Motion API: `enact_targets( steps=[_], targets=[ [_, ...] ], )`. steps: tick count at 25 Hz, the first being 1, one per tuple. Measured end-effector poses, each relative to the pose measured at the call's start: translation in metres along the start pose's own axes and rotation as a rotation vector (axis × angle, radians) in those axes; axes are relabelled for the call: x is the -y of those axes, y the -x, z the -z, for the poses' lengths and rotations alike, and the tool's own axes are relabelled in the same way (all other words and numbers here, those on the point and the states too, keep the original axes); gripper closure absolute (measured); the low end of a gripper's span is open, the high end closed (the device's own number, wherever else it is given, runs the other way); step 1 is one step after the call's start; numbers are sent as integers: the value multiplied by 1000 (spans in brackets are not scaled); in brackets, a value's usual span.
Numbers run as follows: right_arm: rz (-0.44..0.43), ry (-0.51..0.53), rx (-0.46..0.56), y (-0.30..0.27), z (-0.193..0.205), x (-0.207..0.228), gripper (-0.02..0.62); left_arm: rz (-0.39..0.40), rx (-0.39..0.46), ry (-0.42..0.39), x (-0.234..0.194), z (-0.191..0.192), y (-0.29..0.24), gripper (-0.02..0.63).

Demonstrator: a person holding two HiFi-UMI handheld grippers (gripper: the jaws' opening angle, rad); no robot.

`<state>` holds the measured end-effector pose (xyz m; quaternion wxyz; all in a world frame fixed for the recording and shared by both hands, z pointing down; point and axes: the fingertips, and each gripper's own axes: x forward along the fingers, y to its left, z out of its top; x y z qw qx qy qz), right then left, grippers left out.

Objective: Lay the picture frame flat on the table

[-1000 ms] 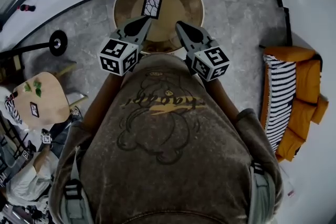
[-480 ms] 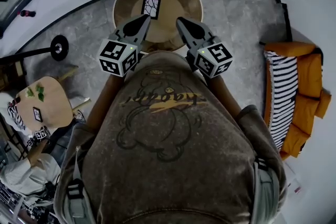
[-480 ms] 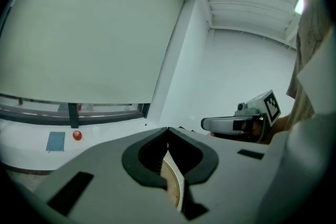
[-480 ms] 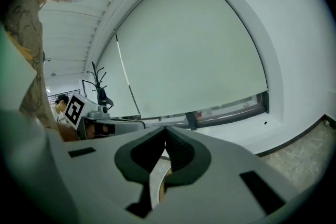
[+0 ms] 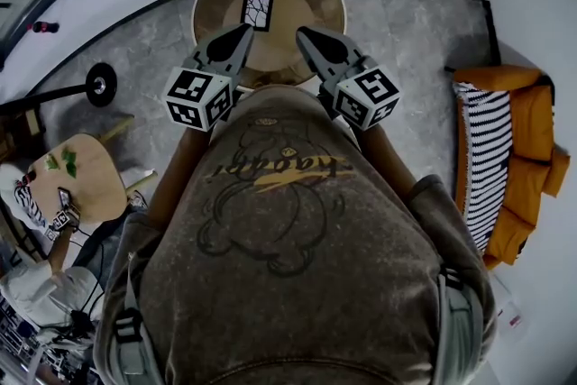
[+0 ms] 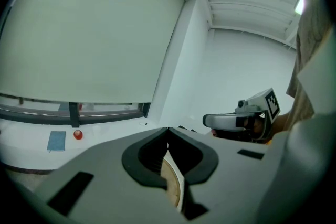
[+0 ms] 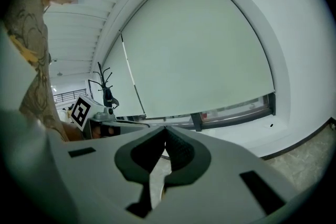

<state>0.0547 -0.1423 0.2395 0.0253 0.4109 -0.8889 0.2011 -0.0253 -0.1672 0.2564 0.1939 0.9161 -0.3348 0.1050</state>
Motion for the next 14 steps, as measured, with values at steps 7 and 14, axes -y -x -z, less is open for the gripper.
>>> enact_targets(
  steps=[7, 14],
  targets=[
    [-15, 5, -6, -4, 0, -5, 576, -5, -2, -4, 1, 3, 1, 588],
    [-11, -4, -15, -6, 2, -5, 576, -5, -11, 6, -3, 6, 1, 588]
  ],
)
